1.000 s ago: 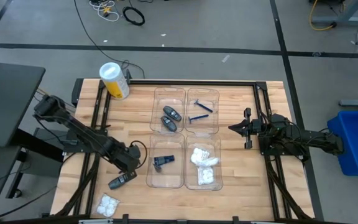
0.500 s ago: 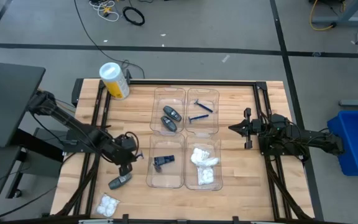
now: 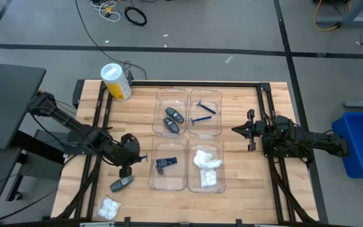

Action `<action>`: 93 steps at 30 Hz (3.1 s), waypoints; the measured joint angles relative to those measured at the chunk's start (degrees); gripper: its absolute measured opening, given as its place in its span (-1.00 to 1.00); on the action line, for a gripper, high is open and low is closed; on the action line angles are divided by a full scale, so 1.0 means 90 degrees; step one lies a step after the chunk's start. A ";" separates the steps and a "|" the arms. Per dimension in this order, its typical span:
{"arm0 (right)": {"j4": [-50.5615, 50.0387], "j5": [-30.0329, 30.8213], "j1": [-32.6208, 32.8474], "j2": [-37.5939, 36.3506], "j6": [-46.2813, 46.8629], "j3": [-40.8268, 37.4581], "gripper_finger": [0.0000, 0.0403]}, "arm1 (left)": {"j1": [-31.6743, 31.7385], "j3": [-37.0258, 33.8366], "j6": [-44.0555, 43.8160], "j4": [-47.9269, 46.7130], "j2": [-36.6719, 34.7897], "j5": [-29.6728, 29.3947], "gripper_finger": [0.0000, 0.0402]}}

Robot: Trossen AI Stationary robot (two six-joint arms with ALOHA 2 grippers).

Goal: Pick & Place Travel size toiletries
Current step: Put the razor into the top right transparent bin

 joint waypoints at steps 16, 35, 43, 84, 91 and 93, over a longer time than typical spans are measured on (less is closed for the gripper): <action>0.0000 0.0000 -0.0001 0.0000 -0.0001 0.0001 -0.93 | 0.0844 0.0000 0.2541 0.0731 0.0002 0.0395 -0.80; 0.0001 0.0000 -0.0001 0.0000 -0.0001 0.0002 -0.93 | 0.3197 -0.0002 0.3608 0.1855 0.0005 0.1324 -0.77; 0.0000 0.0001 0.0000 0.0000 0.0000 0.0002 -0.93 | 0.3773 -0.0002 0.3397 0.2243 0.0007 0.1321 -0.78; -0.0001 0.0000 0.0000 0.0000 -0.0001 0.0001 -0.93 | 0.4621 0.0210 0.4685 0.3659 0.0083 0.1683 -0.80; 0.0001 0.0002 0.0000 0.0000 -0.0001 0.0001 -0.93 | 0.4886 0.1027 0.4900 0.3478 0.0802 0.1552 -0.80; -0.0001 -0.0001 0.0000 0.0000 0.0001 0.0002 -0.93 | 0.4960 0.1261 0.4926 0.3473 0.1044 0.1578 -0.80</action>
